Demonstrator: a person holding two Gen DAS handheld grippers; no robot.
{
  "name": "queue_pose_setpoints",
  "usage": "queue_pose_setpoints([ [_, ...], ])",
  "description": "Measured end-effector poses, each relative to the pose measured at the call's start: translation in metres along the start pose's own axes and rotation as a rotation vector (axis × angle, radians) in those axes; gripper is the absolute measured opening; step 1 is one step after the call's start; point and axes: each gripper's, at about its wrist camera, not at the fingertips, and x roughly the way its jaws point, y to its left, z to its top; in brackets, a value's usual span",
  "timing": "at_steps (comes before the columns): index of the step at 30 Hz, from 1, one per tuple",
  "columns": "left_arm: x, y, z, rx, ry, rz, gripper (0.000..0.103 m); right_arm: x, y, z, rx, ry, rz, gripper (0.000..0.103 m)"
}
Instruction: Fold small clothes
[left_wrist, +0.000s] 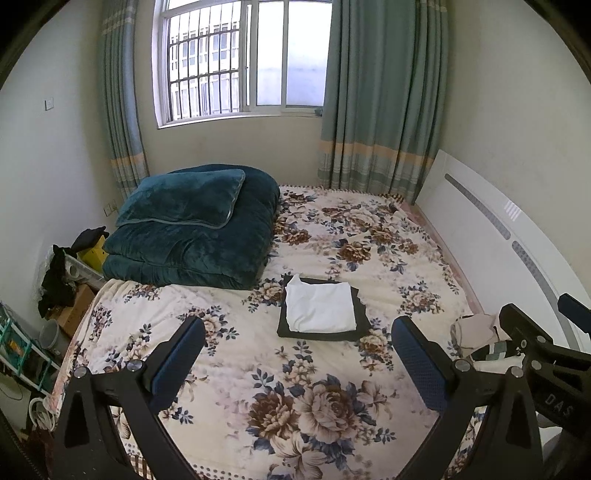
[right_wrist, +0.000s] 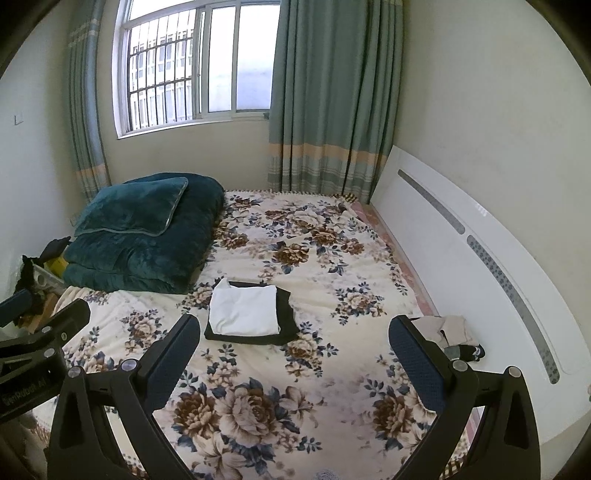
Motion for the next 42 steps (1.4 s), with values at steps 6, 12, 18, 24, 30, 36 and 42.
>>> queue_pose_setpoints([
  [6,-0.004,0.0,0.002,0.0,-0.004,0.001,0.103,-0.003,0.0,0.001,0.004,-0.007,0.007,0.103],
  [12,-0.005,-0.001,0.003,-0.001,-0.005,0.004,0.103,-0.004,0.0,0.001,0.01,-0.012,0.007,0.103],
  [18,-0.008,-0.005,0.006,0.003,-0.011,0.006,0.103,-0.004,0.0,0.001,0.006,-0.01,0.009,0.103],
  [24,-0.01,-0.006,0.006,0.002,-0.012,0.007,0.103,-0.006,0.001,0.001,0.009,-0.011,0.014,0.103],
  [30,-0.01,-0.007,0.006,0.0,-0.013,0.011,0.103,-0.008,0.002,-0.001,0.014,-0.013,0.014,0.103],
  [36,-0.012,-0.01,0.011,-0.002,-0.017,0.017,0.103,-0.009,0.002,-0.002,0.014,-0.013,0.014,0.103],
  [42,-0.015,-0.011,0.015,-0.007,-0.025,0.025,0.103,-0.011,0.002,-0.004,0.016,-0.014,0.012,0.103],
])
